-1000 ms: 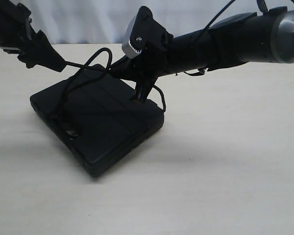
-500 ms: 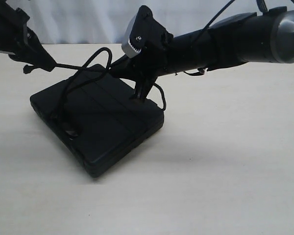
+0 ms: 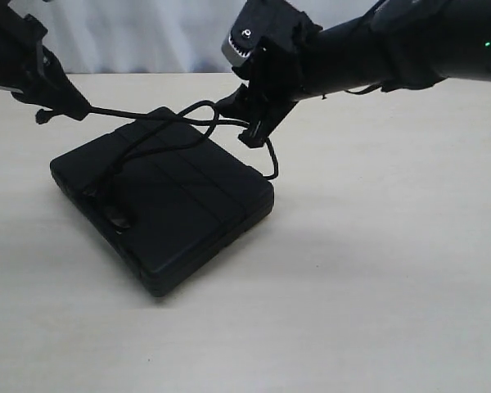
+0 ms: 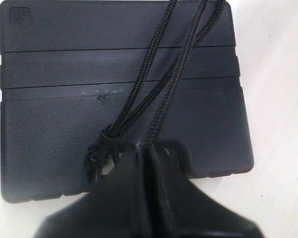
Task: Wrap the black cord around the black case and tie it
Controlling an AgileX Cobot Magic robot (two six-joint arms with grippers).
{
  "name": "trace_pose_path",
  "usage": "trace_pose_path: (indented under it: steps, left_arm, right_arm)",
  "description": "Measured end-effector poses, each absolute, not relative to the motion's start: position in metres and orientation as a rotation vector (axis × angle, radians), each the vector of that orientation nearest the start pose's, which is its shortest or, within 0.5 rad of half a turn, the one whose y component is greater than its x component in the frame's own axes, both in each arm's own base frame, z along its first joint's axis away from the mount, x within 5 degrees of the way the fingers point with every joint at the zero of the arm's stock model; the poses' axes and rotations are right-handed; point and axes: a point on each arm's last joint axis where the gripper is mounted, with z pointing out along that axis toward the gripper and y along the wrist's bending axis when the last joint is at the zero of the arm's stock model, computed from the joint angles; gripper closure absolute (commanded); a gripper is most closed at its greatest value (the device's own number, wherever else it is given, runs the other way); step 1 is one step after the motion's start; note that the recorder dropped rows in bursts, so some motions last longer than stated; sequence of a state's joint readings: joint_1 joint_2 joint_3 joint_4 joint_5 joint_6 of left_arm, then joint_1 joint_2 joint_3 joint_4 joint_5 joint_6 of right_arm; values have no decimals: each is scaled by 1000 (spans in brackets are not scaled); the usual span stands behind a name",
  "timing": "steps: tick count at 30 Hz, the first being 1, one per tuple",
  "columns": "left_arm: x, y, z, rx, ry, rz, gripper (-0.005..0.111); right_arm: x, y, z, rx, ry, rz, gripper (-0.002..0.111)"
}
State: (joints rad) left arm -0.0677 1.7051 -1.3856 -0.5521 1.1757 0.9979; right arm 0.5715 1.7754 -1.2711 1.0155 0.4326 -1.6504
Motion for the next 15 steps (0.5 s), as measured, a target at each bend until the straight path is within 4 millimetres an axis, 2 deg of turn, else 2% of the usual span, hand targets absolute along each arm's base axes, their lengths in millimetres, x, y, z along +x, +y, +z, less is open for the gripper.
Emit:
trace_pose_path:
  steps: [3, 7, 11, 15]
  left_arm:
    - [339, -67, 284, 1168, 2447, -554, 107]
    - [339, -69, 285, 1153, 2434, -580, 107]
    - [334, -73, 297, 1157, 2370, -622, 107]
    - [327, -74, 310, 1164, 2322, -626, 107]
  right_arm:
    - [307, 242, 272, -1515, 1613, 373, 51]
    - [285, 258, 281, -1646, 1491, 399, 51]
    - [266, 286, 277, -1717, 1376, 352, 53]
    - [264, 307, 266, -1710, 1315, 227, 58]
